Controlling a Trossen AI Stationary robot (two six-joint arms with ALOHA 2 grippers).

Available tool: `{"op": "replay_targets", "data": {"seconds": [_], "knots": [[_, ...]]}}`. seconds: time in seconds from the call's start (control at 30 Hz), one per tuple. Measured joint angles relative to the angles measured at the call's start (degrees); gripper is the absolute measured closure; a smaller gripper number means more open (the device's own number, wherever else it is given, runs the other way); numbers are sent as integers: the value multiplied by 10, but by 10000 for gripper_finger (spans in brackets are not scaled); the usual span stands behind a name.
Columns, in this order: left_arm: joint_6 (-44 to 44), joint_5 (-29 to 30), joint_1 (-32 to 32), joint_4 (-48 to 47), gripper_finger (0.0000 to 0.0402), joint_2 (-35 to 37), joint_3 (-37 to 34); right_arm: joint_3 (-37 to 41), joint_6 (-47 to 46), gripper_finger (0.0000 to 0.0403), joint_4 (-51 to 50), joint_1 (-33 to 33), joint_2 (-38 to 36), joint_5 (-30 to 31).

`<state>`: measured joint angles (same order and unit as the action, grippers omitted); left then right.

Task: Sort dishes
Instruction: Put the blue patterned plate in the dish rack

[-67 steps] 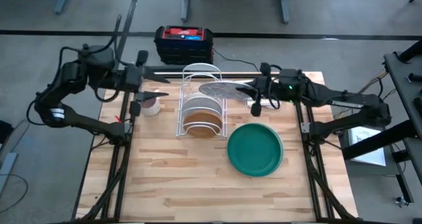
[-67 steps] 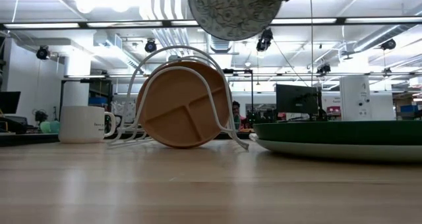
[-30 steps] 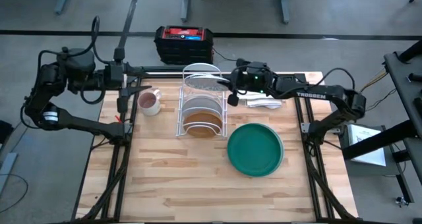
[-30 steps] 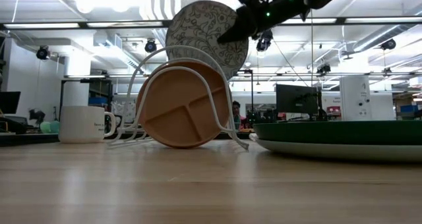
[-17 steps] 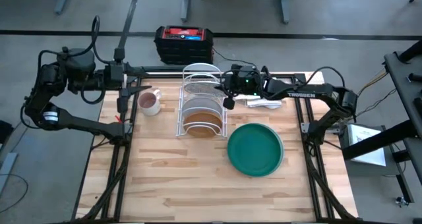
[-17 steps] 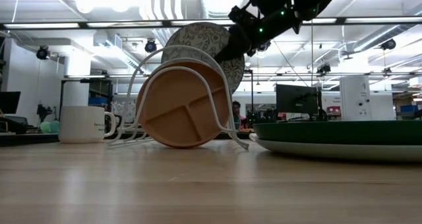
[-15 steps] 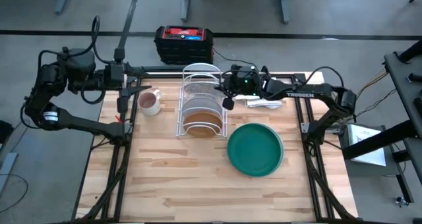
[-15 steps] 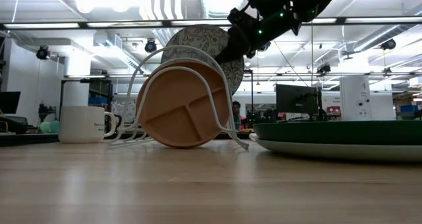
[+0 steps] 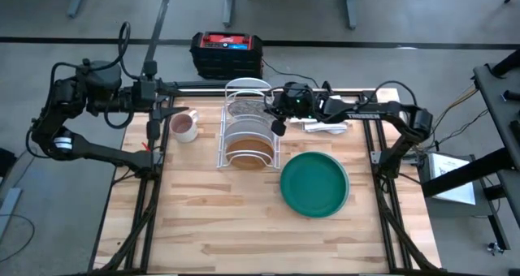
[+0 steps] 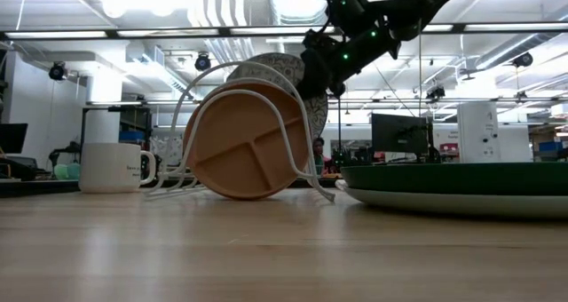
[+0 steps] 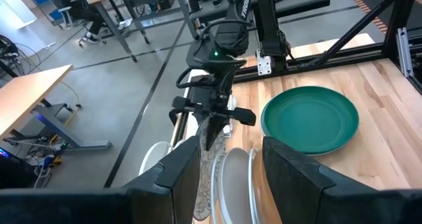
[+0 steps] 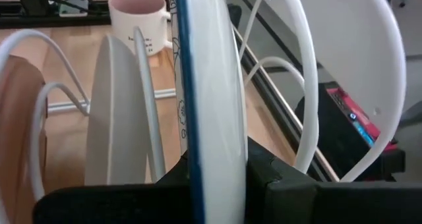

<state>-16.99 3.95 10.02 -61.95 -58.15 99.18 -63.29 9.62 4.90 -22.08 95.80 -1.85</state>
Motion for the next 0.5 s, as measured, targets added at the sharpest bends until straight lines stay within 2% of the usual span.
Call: {"op": "replay_targets", "data": {"seconds": [0.5], "knots": [[0,0,0,0,248,-3,0,0,-6,380,0,-1,38,-16]]}}
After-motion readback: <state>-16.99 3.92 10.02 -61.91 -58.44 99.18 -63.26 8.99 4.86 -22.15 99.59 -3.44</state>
